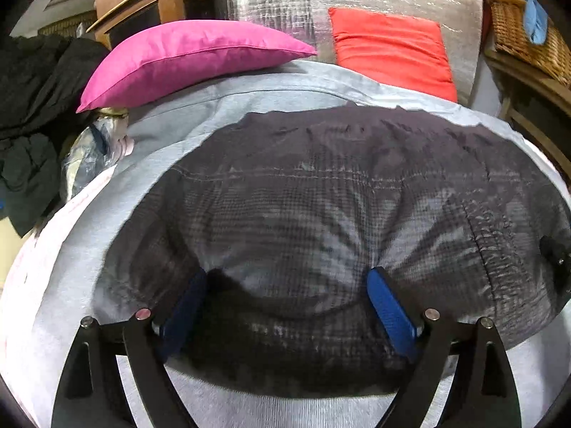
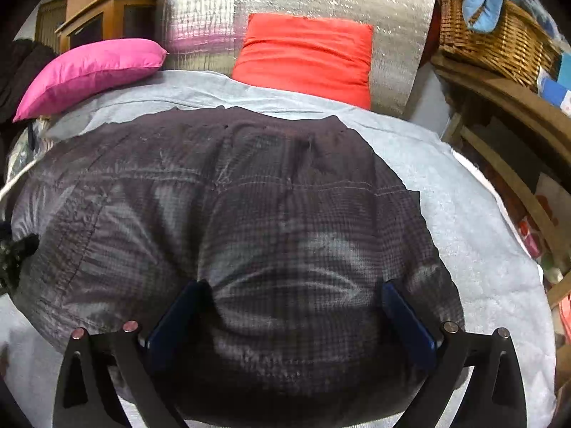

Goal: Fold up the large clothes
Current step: 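Press both open tools along the edge of the folded jacket bundle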

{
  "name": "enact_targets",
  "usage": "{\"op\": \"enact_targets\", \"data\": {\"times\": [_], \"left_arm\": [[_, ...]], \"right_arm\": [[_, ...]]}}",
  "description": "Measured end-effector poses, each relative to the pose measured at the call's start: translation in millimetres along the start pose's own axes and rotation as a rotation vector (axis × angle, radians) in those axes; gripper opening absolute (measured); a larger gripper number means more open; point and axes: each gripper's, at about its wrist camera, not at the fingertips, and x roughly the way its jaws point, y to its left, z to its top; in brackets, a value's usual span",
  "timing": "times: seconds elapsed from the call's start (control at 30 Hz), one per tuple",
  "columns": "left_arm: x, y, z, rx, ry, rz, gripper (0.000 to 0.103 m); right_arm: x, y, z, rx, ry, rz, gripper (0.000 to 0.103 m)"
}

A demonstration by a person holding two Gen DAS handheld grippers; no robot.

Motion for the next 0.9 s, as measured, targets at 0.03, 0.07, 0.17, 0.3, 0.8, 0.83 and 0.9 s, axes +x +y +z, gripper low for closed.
{"op": "enact_targets", "data": {"times": [0.03, 0.07, 0.17, 0.3, 0.8, 0.83, 0.9], "left_arm": [[-7, 4, 2, -0.018, -0.009, 0.014, 0.092], [-11, 8, 2, -0.030, -0.021, 0.026, 0.092], [-24, 22, 1, -0.072, -0.055, 0.076, 0.092], [-19, 42, -9, -0.106, -0.012, 0.109, 0.092], [-10, 60, -23, -0.120, 0.026, 0.090, 0.096], [-9, 62, -23, -0.123, 0.031, 0.085, 0.097], [-9, 68, -22, -0.143, 0.049, 0.065, 0.097]], "right_arm": [[-10, -2, 4, 0.011, -0.019, -0.007, 0.102], [-21, -2, 7, 0.021, -0.055, 0.001, 0.102], [-51, 6, 14, 0.027, -0.135, 0.063, 0.103], [-65, 43, 9, -0.072, -0.173, 0.127, 0.103], [-10, 53, -24, -0.090, -0.013, 0.140, 0.103], [-10, 52, -24, -0.092, -0.011, 0.142, 0.103], [-11, 50, -23, -0.091, -0.001, 0.151, 0.103]]}}
